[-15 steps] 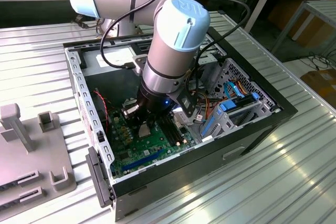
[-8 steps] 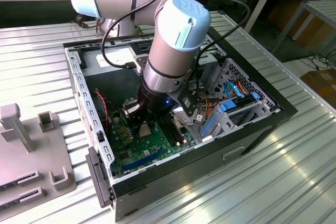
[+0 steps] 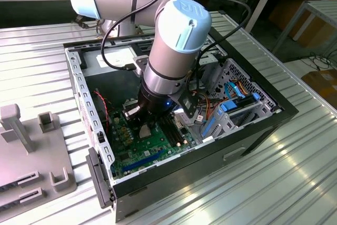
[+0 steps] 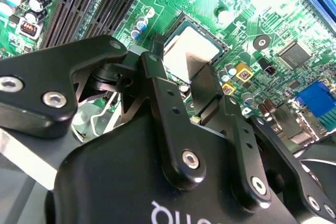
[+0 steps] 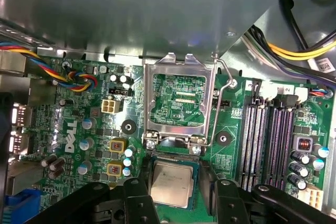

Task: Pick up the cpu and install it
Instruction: 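Place the cpu into insertion slot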

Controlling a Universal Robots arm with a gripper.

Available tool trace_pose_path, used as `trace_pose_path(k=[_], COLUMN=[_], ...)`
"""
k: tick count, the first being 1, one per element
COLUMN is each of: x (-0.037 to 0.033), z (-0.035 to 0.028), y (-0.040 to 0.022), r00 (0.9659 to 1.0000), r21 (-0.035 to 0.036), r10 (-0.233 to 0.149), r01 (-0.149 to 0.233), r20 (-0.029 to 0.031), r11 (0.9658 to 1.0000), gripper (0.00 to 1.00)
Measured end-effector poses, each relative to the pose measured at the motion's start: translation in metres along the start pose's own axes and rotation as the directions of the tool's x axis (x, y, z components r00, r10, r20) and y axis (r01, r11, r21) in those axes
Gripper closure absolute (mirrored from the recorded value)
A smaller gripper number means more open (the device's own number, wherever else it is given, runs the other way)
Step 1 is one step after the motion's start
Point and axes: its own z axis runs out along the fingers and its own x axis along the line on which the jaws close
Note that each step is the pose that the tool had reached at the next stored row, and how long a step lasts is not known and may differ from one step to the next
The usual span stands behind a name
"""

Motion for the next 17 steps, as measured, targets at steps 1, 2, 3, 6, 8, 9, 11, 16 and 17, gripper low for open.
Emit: trace_pose_path(k=[1,2,3,6,8,9,11,16,17], x=[0.0,-0.0001,-0.0002,-0.0003,-0.0003,-0.0003,-0.0002,-0.0042,-0.0069], z=[0.0,0.0001,0.0002,0.0002,0.0002,0.0003,0.0004,0.0004,0.0016], y=[0.0,0.0001,0.0003,0.0015,0.0016,0.0017,0.0017,0.0012,0.0009], r00=[1.0,1.0,1.0,0.9999,0.9998,0.9998,0.9998,0.9999,1.0], r21=[0.0,0.0001,0.0001,0.0009,0.0006,-0.0007,-0.0022,-0.0037,-0.0043], r10=[-0.001,-0.004,-0.008,-0.016,-0.02,-0.02,-0.02,-0.012,-0.002], r01=[0.001,0.004,0.008,0.016,0.02,0.02,0.02,0.012,0.002], r20=[0.0,0.0,-0.0001,-0.0006,-0.0008,-0.0006,-0.0004,-0.0001,0.0004], r11=[1.0,1.0,1.0,0.9999,0.9998,0.9998,0.9998,0.9999,1.0], gripper=[0.53,0.53,0.53,0.53,0.53,0.53,0.53,0.45,0.45])
